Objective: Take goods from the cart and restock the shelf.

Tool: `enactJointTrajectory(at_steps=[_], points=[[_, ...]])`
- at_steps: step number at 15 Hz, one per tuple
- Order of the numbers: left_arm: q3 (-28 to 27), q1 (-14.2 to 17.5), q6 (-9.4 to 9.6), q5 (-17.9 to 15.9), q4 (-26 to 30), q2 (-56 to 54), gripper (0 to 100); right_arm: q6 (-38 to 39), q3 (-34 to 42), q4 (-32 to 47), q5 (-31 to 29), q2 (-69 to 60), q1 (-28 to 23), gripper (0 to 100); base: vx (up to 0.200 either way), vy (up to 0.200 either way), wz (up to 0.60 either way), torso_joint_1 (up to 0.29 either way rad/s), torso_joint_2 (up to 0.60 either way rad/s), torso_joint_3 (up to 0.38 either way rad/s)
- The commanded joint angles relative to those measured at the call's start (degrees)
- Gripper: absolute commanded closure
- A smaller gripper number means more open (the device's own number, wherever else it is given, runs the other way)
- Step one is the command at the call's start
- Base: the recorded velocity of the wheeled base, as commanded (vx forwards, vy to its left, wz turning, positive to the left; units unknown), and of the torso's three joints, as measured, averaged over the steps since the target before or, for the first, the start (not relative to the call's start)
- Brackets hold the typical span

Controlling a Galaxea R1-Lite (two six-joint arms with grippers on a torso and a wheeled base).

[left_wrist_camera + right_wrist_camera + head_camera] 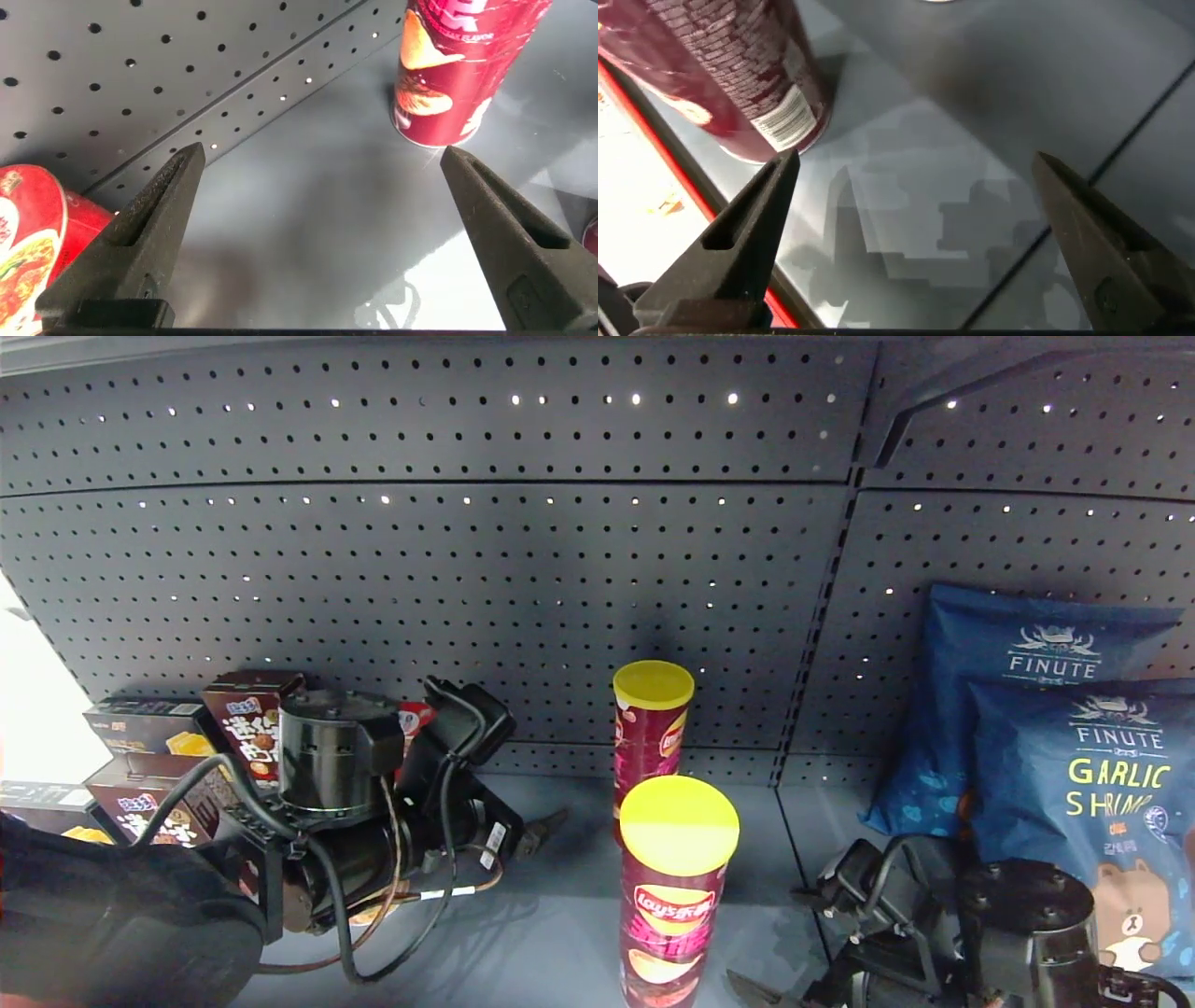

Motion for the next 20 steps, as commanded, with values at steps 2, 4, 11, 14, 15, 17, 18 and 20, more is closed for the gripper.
enactJointTrajectory(at_steps=[2, 4, 11, 14, 15, 17, 18, 20], points=[[0.1, 0.0, -0.12, 0.1, 0.0, -0.1, 0, 0.0, -0.3, 0.0, 0.0, 1.0, 1.5, 0, 0.000, 0.000, 0.00, 0.000, 0.00, 0.000], [0.1, 0.0, -0.20, 0.1, 0.3, -0.1, 0, 0.0, -0.6, -0.2, 0.0, 2.1, 2.1, 0, 0.000, 0.000, 0.00, 0.000, 0.00, 0.000], [0.1, 0.2, -0.29, 0.1, 0.5, -0.1, 0, 0.0, -4.3, -0.2, -0.1, 5.6, 2.9, 0, 0.000, 0.000, 0.00, 0.000, 0.00, 0.000], [0.2, 0.7, -0.20, 0.0, 0.5, -0.1, 0, 0.0, -5.5, -0.2, -0.1, 6.5, 2.7, 0, 0.000, 0.000, 0.00, 0.000, 0.00, 0.000], [0.2, 0.8, -0.20, 0.0, 0.5, -0.1, 0, 0.0, -5.5, -0.2, -0.5, 6.5, 2.7, 0, 0.000, 0.000, 0.00, 0.000, 0.00, 0.000], [0.6, 0.8, -0.20, 0.0, 0.5, -0.1, 0, 0.0, -5.4, -0.2, -1.3, 5.9, 2.6, 0, 0.000, 0.000, 0.00, 0.000, 0.00, 0.000], [1.5, 0.7, -0.03, -0.1, 0.4, -0.2, 0, 0.1, -4.9, -0.2, -1.4, 5.6, 2.5, 0, 0.000, 0.000, 0.00, 0.000, 0.00, 0.000], [2.6, 0.4, 0.15, -0.2, 0.5, -1.1, 0, 0.1, -4.2, -0.2, -1.5, 4.3, 1.7, 0, 0.000, 0.000, 0.00, 0.000, 0.00, 0.000]])
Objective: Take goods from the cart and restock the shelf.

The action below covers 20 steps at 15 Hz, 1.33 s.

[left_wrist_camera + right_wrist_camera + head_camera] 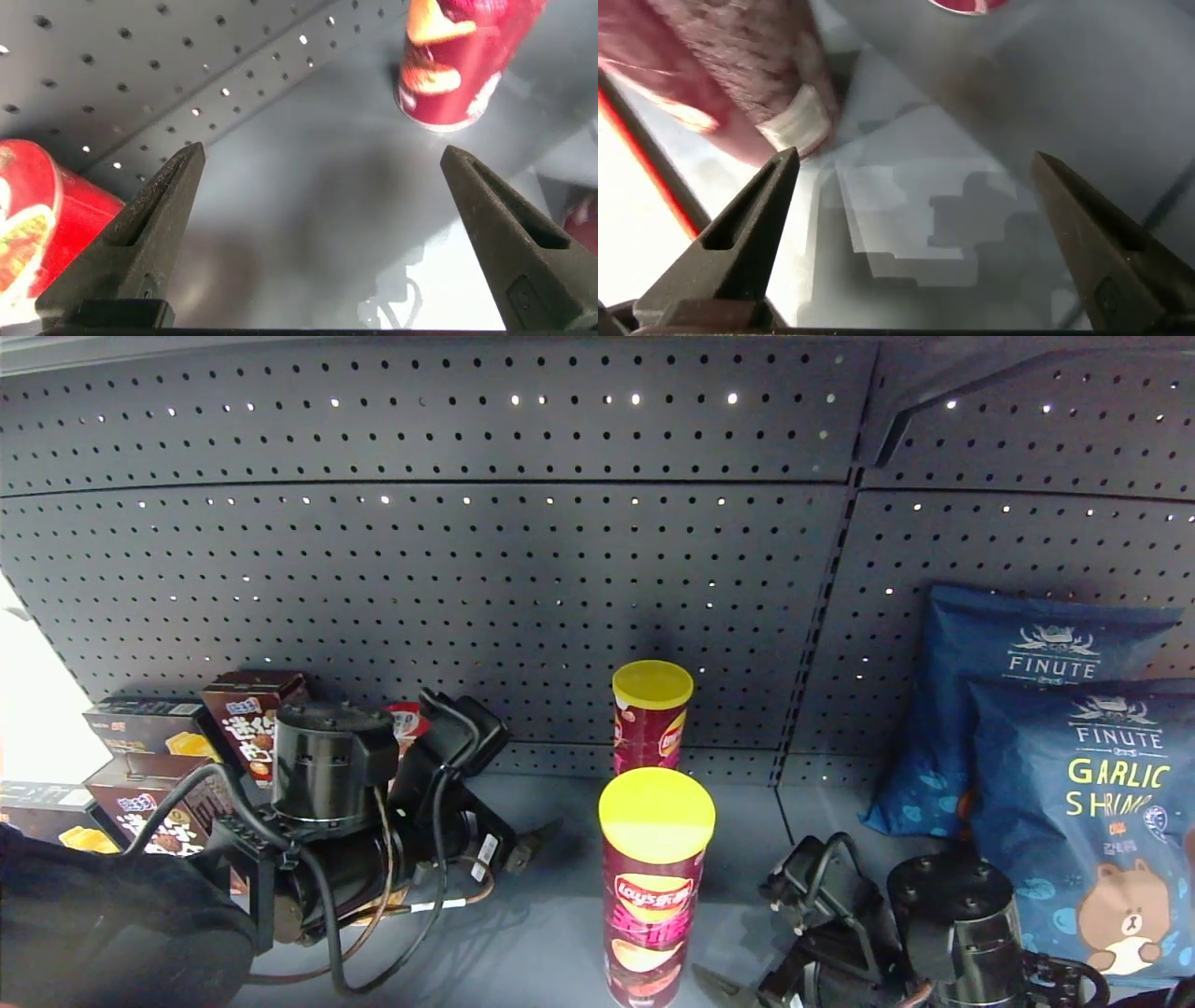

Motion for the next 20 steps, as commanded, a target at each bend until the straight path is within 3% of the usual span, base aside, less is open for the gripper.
enactJointTrajectory(at_steps=[1, 4, 7, 11, 13, 16, 17, 18, 20], points=[[0.7, -0.2, 0.08, 0.0, 0.0, -1.2, 0, 0.1, 0.7, 0.1, -0.7, -2.2, -0.6, 0, 0.000, 0.000, 0.00, 0.000, 0.00, 0.000], [-1.0, 0.1, -0.36, 0.2, 0.0, -4.9, 0, 0.1, 0.1, 0.0, -1.2, -6.2, -2.5, 0, 0.000, 0.000, 0.00, 0.000, 0.00, 0.000], [-0.3, 0.2, -0.45, 0.2, 0.0, -10.5, 0, 0.1, 0.4, 1.0, -7.6, -11.7, -3.4, 0, 0.000, 0.000, 0.00, 0.000, 0.00, 0.000], [1.1, 2.4, -4.41, 0.2, 0.1, -19.0, 0, 0.1, -0.2, 3.8, -8.7, -23.1, -8.9, 0, 0.000, 0.000, 0.00, 0.000, 0.00, 0.000], [3.3, 7.3, -6.60, -1.1, -0.5, -24.8, 0, 0.1, -0.6, 4.3, -10.4, -29.0, -13.3, 0, 0.000, 0.000, 0.00, 0.000, 0.00, 0.000], [7.9, 17.1, -5.02, -4.8, -0.4, -33.6, 0, 0.1, 0.3, 4.4, -10.1, -35.7, -23.9, 0, 0.000, 0.000, 0.00, 0.000, 0.00, 0.000], [9.1, 18.5, -4.49, -5.6, -0.4, -35.1, 0, 0.1, 0.9, 4.4, -10.1, -36.9, -24.9, 0, 0.000, 0.000, 0.00, 0.000, 0.00, 0.000], [13.5, 22.6, -3.53, -7.7, -0.1, -40.6, 0, 0.1, 5.2, 4.5, -10.1, -40.5, -27.4, 0, 0.000, 0.000, 0.00, 0.000, 0.00, 0.000], [19.2, 26.0, -3.00, -8.0, 0.2, -48.4, 0, 0.1, 10.3, 4.6, -10.1, -45.7, -29.4, 0, 0.000, 0.000, 0.00, 0.000, 0.00, 0.000]])
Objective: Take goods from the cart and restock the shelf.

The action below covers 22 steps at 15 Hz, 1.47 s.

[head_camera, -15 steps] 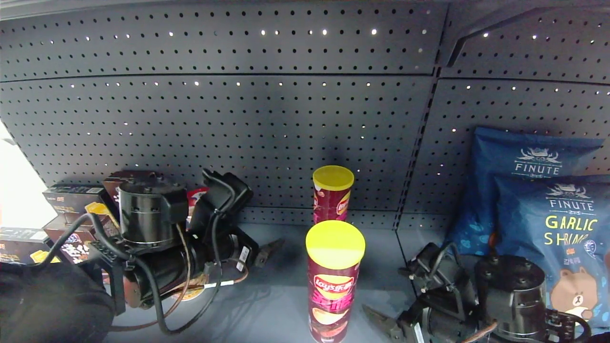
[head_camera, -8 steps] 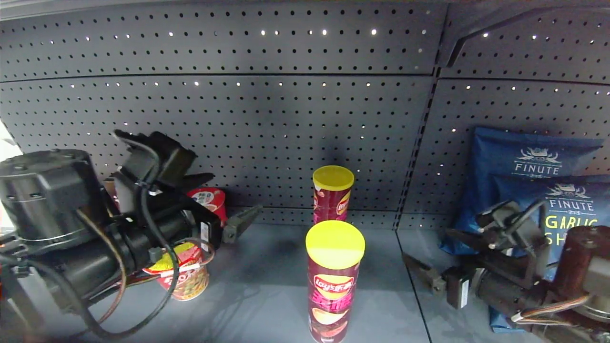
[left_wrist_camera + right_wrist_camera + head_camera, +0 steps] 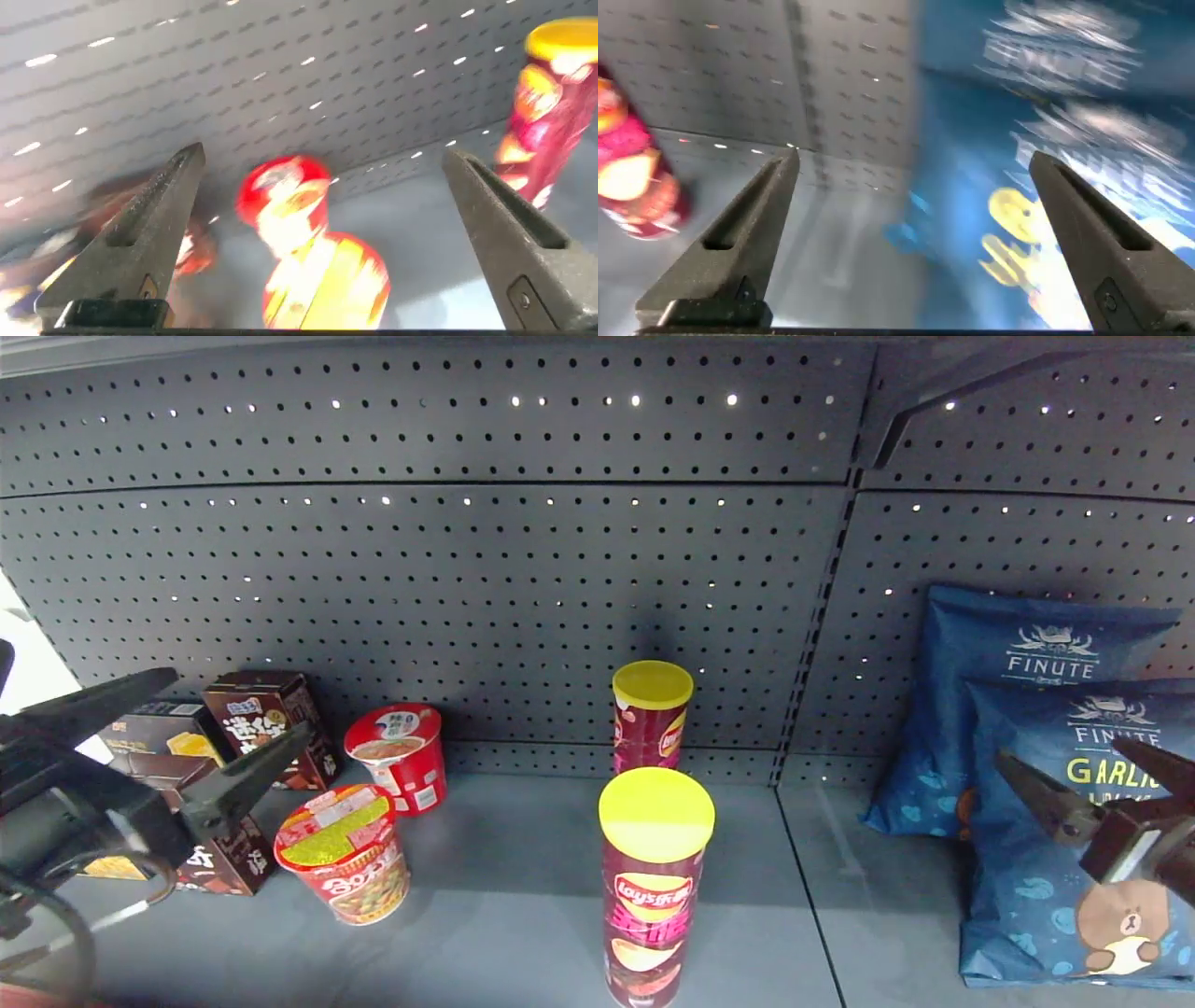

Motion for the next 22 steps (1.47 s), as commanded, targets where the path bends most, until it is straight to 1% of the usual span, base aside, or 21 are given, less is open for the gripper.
enactJointTrajectory(at_steps=[1, 2, 3, 5, 6, 7, 9, 10, 11, 12, 13, 14, 15, 16, 17, 19, 20, 22], points=[[7.8, 5.2, 0.67, -0.5, 0.9, -13.6, 0, 0.0, 6.0, 0.1, 0.1, -8.5, -3.5, 0, 0.000, 0.000, 0.00, 0.000, 0.00, 0.000], [9.5, 5.1, 0.67, 0.6, 5.2, -19.8, 0, -0.1, 8.9, 0.1, 0.1, -10.9, -4.8, 0, 0.000, 0.000, 0.00, 0.000, 0.00, 0.000], [9.4, 5.1, 0.67, 1.6, 11.9, -25.7, 0, -0.2, 10.0, 0.1, 0.0, -12.6, -5.0, 0, 0.000, 0.000, 0.00, 0.000, 0.00, 0.000], [8.8, 5.1, 0.76, 1.6, 26.2, -37.5, 0, -0.3, 11.5, 1.4, -0.1, -15.5, -6.1, 0, 0.000, 0.000, 0.00, 0.000, 0.00, 0.000], [8.8, 5.1, 0.76, 1.6, 26.2, -37.5, 0, -0.3, 11.5, 1.4, -0.1, -15.5, -6.1, 0, 0.000, 0.000, 0.00, 0.000, 0.00, 0.000], [8.3, 5.2, 0.67, 1.5, 40.3, -49.6, 0, -2.1, 11.5, 10.8, -0.1, -23.2, -5.8, 0, 0.000, 0.000, 0.00, 0.000, 0.00, 0.000], [7.7, 5.4, 0.49, 1.3, 52.4, -60.5, 0, -4.6, 11.5, 24.7, -1.1, -34.6, -7.0, 0, 0.000, 0.000, 0.00, 0.000, 0.00, 0.000], [7.7, 5.4, 0.49, 1.3, 53.1, -61.2, 0, -4.7, 11.5, 25.6, -1.3, -35.5, -7.1, 0, 0.000, 0.000, 0.00, 0.000, 0.00, 0.000], [7.6, 5.5, -0.56, 2.1, 55.7, -62.6, 0, -5.0, 11.5, 36.5, -3.5, -46.7, -9.0, 0, 0.000, 0.000, 0.00, 0.000, 0.00, 0.000], [7.7, 5.5, -0.91, 1.9, 55.5, -62.6, 0, -5.0, 11.5, 40.2, -3.5, -51.1, -10.0, 0, 0.000, 0.000, 0.00, 0.000, 0.00, 0.000], [10.4, 5.5, -0.74, 2.1, 55.6, -62.6, 0, -4.7, 11.6, 49.6, -3.3, -60.1, -12.3, 0, 0.000, 0.000, 0.00, 0.000, 0.00, 0.000], [12.5, 5.5, -0.65, 2.2, 55.0, -62.6, 0, -3.9, 11.5, 52.2, -3.7, -61.0, -12.4, 0, 0.000, 0.000, 0.00, 0.000, 0.00, 0.000], [16.6, 5.5, 0.40, 2.5, 50.9, -62.6, 0, -2.8, 11.5, 49.0, -2.3, -60.3, -12.4, 0, 0.000, 0.000, 0.00, 0.000, 0.00, 0.000], [17.4, 5.5, 0.76, 2.4, 49.5, -62.6, 0, -3.1, 11.5, 49.3, -1.5, -60.3, -12.4, 0, 0.000, 0.000, 0.00, 0.000, 0.00, 0.000], [18.0, 5.5, -0.21, 1.7, 48.0, -62.6, 0, -3.1, 11.6, 51.5, -0.6, -60.3, -12.4, 0, 0.000, 0.000, 0.00, 0.000, 0.00, 0.000], [18.0, 5.5, -6.01, 1.4, 47.6, -62.6, 0, -2.4, 11.5, 53.2, 0.5, -60.3, -12.4, 0, 0.000, 0.000, 0.00, 0.000, 0.00, 0.000], [18.0, 5.5, -6.63, 1.4, 47.6, -62.6, 0, -2.6, 11.5, 53.5, 2.2, -60.3, -12.4, 0, 0.000, 0.000, 0.00, 0.000, 0.00, 0.000], [18.1, 5.5, -5.31, 0.2, 47.6, -62.6, 0, -3.7, 11.5, 53.4, 5.7, -60.3, -12.4, 0, 0.000, 0.000, 0.00, 0.000, 0.00, 0.000]])
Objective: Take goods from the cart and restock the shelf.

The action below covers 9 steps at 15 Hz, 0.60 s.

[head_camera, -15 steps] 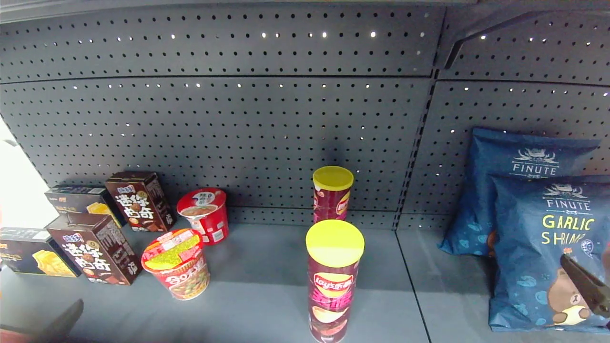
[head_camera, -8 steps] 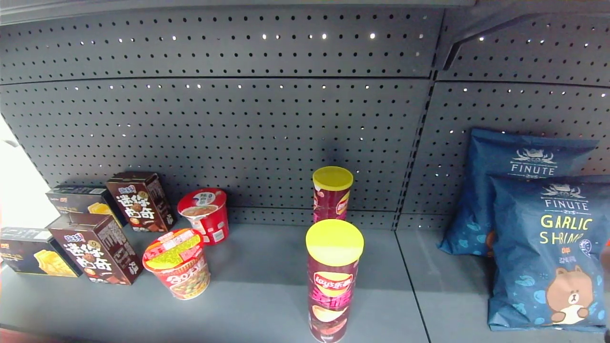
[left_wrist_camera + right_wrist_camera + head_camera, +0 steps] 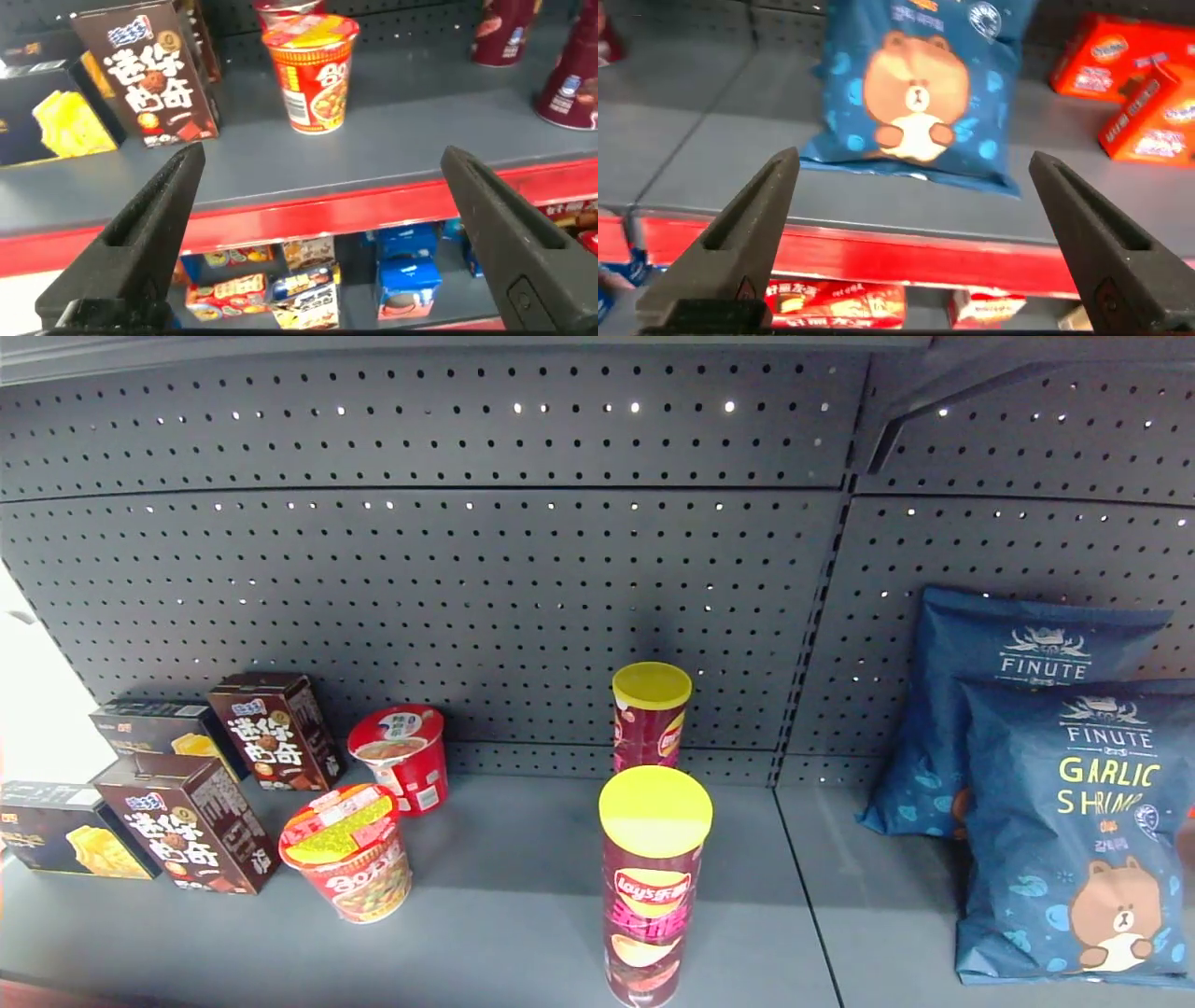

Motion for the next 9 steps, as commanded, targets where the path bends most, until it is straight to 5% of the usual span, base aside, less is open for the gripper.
enactJointTrajectory(at_steps=[1, 9], points=[[0.1, 0.0, 0.39, -0.6, 0.1, 0.0, 0, 0.0, 0.0, 0.0, 0.5, -0.4, -0.1, 0, 0.000, 0.000, 0.00, 0.000, 0.00, 0.000], [0.2, 0.1, -0.13, -0.4, 0.0, 0.0, 0, 0.9, 0.0, -0.1, 0.7, -0.4, -0.1, 0, -0.025, 0.000, 0.00, 0.000, 0.00, 0.001]])
